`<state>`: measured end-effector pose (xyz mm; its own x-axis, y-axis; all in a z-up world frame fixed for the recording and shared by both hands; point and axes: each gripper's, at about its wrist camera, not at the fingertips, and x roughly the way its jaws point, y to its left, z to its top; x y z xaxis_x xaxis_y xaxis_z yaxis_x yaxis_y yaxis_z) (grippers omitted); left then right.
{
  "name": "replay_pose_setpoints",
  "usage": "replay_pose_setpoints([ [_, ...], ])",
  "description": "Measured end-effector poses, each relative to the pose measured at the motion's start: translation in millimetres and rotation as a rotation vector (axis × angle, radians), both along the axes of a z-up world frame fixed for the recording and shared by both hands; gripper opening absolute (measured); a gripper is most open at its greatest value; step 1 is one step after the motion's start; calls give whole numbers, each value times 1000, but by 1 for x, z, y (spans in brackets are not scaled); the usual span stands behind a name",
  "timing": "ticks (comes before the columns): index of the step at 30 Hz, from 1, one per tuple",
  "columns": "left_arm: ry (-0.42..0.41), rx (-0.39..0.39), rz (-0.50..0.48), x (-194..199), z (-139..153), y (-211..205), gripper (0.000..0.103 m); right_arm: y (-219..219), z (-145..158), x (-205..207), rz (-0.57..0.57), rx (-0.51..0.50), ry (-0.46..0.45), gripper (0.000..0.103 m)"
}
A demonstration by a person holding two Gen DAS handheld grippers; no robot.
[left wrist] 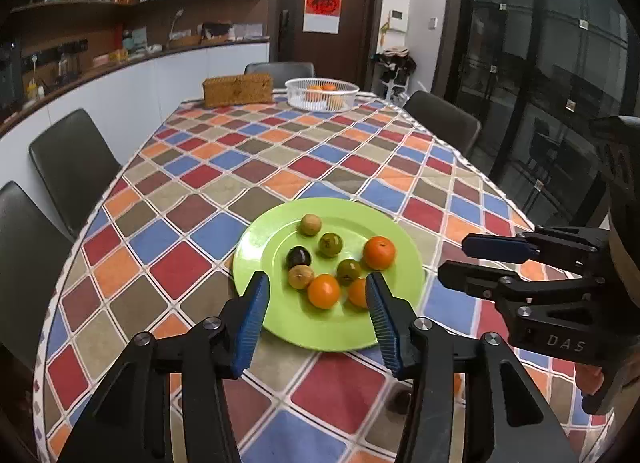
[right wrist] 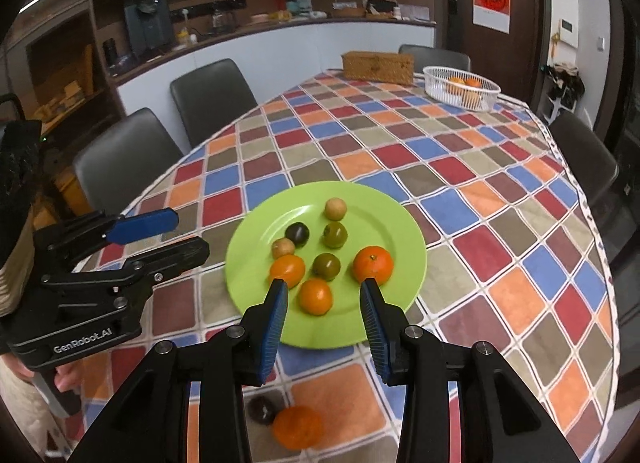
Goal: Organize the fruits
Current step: 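Withdraw both open tools from the plate toward the last plum and orange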
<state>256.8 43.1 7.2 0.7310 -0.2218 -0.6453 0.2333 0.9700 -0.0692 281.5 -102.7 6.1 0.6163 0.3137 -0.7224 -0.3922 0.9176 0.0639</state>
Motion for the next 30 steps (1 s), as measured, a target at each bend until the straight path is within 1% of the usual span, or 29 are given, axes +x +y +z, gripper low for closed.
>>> replay_pose_setpoints([
  [1, -5, 4, -3, -4, 2, -1, 52, -1, 2, -5, 5, 1, -4, 39],
  [3, -14, 14, -5, -14, 4, -5, 54, -3, 6, -13, 12, 3, -14, 45],
  [5, -20, 24, -7, -26, 5, -8, 55, -4, 9, -22, 18, -3, -24, 45],
  [7, -24, 27, -12, -34, 4, -10, 61, -5, 9, -29, 27, -10, -28, 45],
  [9, -33, 39, -10, -44, 2, -12, 65, -5, 9, -36, 36, -25, -29, 45],
  [13, -29, 78, -22, -59, -7, -18, 66, -5, 1, -49, 65, -64, -18, 45],
  [20, 14, 99, -53, -76, -25, -23, 69, -2, -18, -64, 114, -114, 33, 45],
  [25, 50, 131, -76, -81, -40, -27, 69, 2, -36, -67, 156, -142, 95, 45],
  [30, 92, 141, -99, -82, -55, -30, 69, 6, -53, -67, 199, -169, 151, 45],
])
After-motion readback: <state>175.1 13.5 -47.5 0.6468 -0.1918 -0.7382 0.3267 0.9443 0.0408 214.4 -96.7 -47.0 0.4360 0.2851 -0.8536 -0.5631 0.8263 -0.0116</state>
